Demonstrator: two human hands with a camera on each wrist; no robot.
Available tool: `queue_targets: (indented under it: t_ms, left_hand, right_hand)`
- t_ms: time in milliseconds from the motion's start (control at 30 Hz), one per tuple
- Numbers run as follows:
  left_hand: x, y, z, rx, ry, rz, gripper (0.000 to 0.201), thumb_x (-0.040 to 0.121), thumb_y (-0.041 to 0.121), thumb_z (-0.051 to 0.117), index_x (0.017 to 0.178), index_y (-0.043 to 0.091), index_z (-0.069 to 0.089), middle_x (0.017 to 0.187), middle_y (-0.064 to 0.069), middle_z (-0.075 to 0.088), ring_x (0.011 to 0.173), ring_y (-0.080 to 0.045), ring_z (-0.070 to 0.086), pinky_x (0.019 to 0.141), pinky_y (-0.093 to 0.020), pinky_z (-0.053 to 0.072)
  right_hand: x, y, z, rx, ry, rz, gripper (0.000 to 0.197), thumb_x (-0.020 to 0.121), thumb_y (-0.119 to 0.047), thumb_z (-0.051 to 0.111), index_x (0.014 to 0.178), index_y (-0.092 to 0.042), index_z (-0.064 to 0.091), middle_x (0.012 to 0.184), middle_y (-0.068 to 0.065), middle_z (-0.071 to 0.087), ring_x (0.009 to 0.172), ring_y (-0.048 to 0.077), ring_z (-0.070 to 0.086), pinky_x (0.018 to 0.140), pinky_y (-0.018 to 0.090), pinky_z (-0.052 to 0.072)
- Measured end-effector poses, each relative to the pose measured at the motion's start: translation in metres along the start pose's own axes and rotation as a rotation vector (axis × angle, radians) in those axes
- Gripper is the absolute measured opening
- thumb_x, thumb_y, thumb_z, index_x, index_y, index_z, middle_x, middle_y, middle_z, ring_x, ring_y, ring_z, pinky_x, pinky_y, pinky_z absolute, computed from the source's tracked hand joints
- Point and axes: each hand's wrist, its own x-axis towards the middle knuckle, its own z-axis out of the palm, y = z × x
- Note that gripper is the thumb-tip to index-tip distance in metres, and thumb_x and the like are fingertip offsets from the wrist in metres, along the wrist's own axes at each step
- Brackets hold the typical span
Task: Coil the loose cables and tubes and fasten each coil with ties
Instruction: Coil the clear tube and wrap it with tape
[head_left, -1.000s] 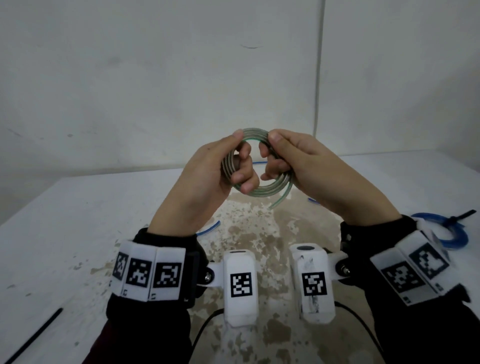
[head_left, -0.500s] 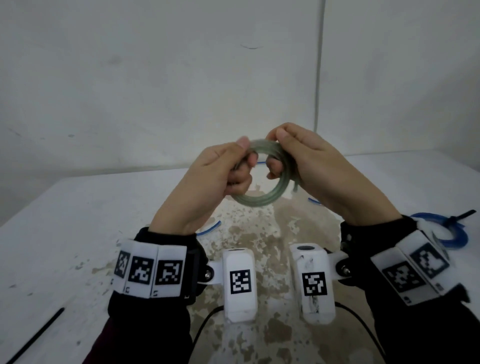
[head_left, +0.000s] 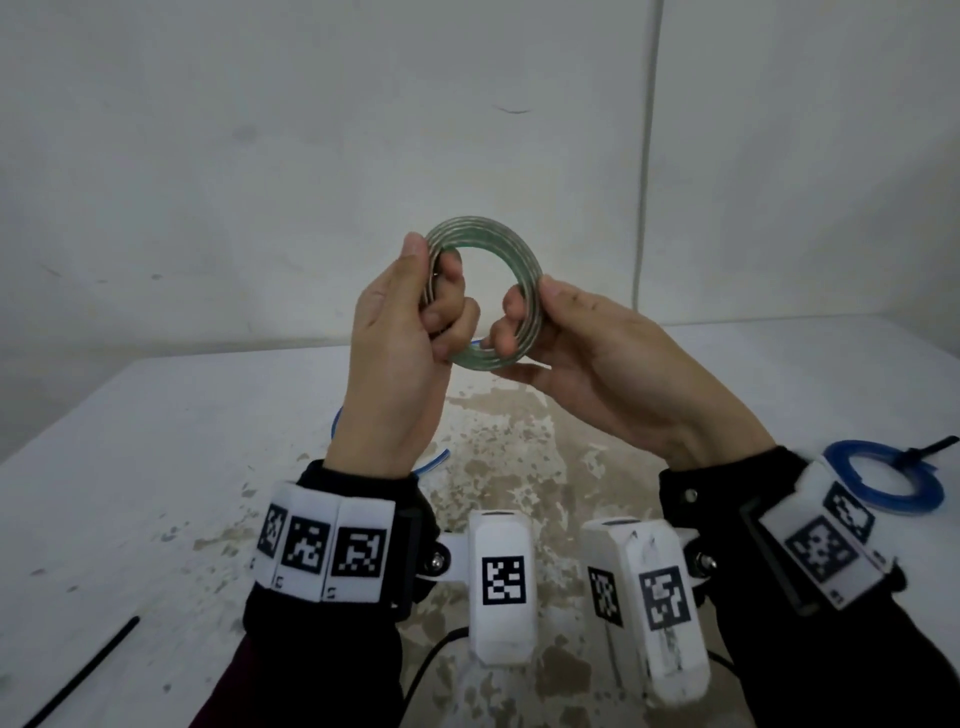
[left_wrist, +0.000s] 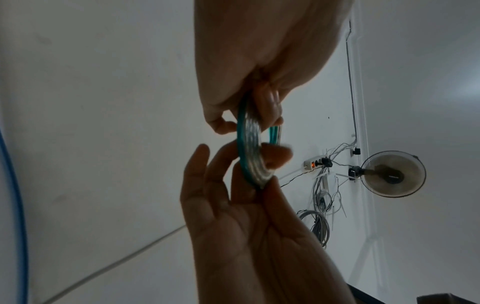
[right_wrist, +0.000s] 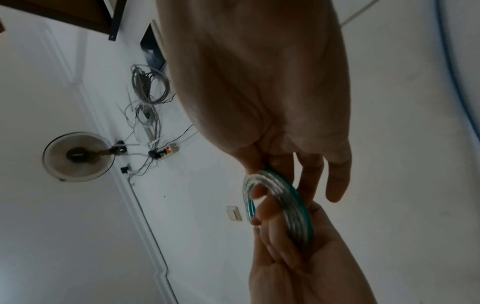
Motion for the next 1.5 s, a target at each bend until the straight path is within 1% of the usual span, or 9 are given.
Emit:
queue_targets:
  t_ms: [133, 233, 400, 600, 700, 967, 1100, 1333, 1500]
  left_hand:
    - [-0.001, 0.005, 0.000, -0.028, -0.078, -0.128, 0.040, 0.102, 0.024, 0.024, 0.073, 0.009, 0.047, 0.047, 0.003, 0.034, 0.043, -0.013, 0.037, 0.052, -0.022, 0.034]
    - [-0.008, 0.008, -0.005, 0.083, -0.086, -0.175, 0.041, 0.102, 0.020, 0.025, 0.074, 0.006, 0.052, 0.054, -0.004, 0.049, 0.057, -0.021, 0.058, 0.064, -0.026, 0.051]
    - [-0.031, 0.022, -0.028, 0.612, -0.039, -0.162, 0.032, 0.102, 0.017, 0.038, 0.094, 0.005, 0.067, 0.080, -0.008, 0.070, 0.076, -0.019, 0.069, 0.084, -0.037, 0.054]
    - [-0.078, 0.059, -0.072, 1.307, -0.089, -0.146, 0.028, 0.097, 0.024, 0.050, 0.085, 0.009, 0.070, 0.072, -0.001, 0.072, 0.064, -0.007, 0.067, 0.053, -0.012, 0.041]
    - [-0.106, 0.074, -0.105, 1.564, -0.113, -0.258, 0.028, 0.096, 0.029, 0.052, 0.087, 0.011, 0.071, 0.074, -0.001, 0.071, 0.068, -0.014, 0.064, 0.062, -0.025, 0.048]
    - [-0.141, 0.097, -0.203, 1.859, -0.055, -0.820, 0.021, 0.089, 0.032, 0.063, 0.098, 0.014, 0.067, 0.095, -0.001, 0.059, 0.085, -0.016, 0.052, 0.076, -0.029, 0.042]
    - [-0.150, 0.095, -0.217, 1.848, -0.027, -1.027, 0.027, 0.086, 0.025, 0.069, 0.099, 0.002, 0.067, 0.071, -0.002, 0.058, 0.074, -0.022, 0.056, 0.064, -0.028, 0.044]
    - [-0.148, 0.093, -0.224, 1.891, -0.058, -1.094, 0.021, 0.083, 0.015, 0.071, 0.099, 0.001, 0.070, 0.085, -0.010, 0.066, 0.076, -0.023, 0.057, 0.070, -0.031, 0.051]
    - [-0.145, 0.093, -0.227, 1.862, -0.016, -1.039, 0.017, 0.079, 0.014, 0.075, 0.089, 0.002, 0.069, 0.066, -0.001, 0.058, 0.069, -0.021, 0.057, 0.060, -0.026, 0.047]
  right_hand:
    - [0.004, 0.000, 0.002, 0.031, 0.093, -0.093, 0.036, 0.104, -0.024, 0.024, 0.078, -0.011, 0.045, 0.055, -0.006, 0.044, 0.068, 0.014, 0.037, 0.075, 0.020, 0.046]
    - [0.004, 0.000, 0.002, -0.018, 0.163, -0.107, 0.037, 0.104, -0.024, 0.026, 0.076, -0.011, 0.045, 0.052, -0.008, 0.037, 0.060, 0.012, 0.037, 0.068, 0.018, 0.045]
    - [0.006, 0.009, 0.009, -0.103, 0.194, -0.016, 0.038, 0.105, -0.024, 0.028, 0.074, -0.011, 0.045, 0.047, -0.009, 0.031, 0.053, 0.012, 0.037, 0.068, 0.022, 0.042]
    - [0.004, 0.045, 0.042, -0.090, 0.102, 0.154, 0.038, 0.105, -0.023, 0.028, 0.073, -0.011, 0.045, 0.047, -0.008, 0.028, 0.054, 0.014, 0.030, 0.062, 0.021, 0.045]
    - [0.006, 0.074, 0.069, -0.064, 0.033, 0.240, 0.038, 0.105, -0.023, 0.028, 0.073, -0.011, 0.044, 0.045, -0.008, 0.028, 0.048, 0.011, 0.033, 0.063, 0.023, 0.042]
    - [0.011, 0.114, 0.122, -0.017, -0.112, 0.409, 0.039, 0.105, -0.024, 0.027, 0.072, -0.010, 0.044, 0.041, -0.008, 0.029, 0.051, 0.015, 0.033, 0.060, 0.021, 0.045]
    - [0.011, 0.124, 0.135, -0.023, -0.160, 0.455, 0.038, 0.104, -0.025, 0.028, 0.072, -0.011, 0.044, 0.042, -0.008, 0.030, 0.047, 0.012, 0.038, 0.064, 0.024, 0.044]
    - [0.012, 0.127, 0.140, -0.058, -0.171, 0.489, 0.038, 0.104, -0.025, 0.029, 0.073, -0.011, 0.046, 0.045, -0.007, 0.029, 0.052, 0.015, 0.037, 0.068, 0.027, 0.044]
    - [0.011, 0.129, 0.140, -0.059, -0.175, 0.506, 0.038, 0.104, -0.025, 0.030, 0.073, -0.010, 0.046, 0.045, -0.006, 0.028, 0.052, 0.015, 0.037, 0.068, 0.028, 0.044]
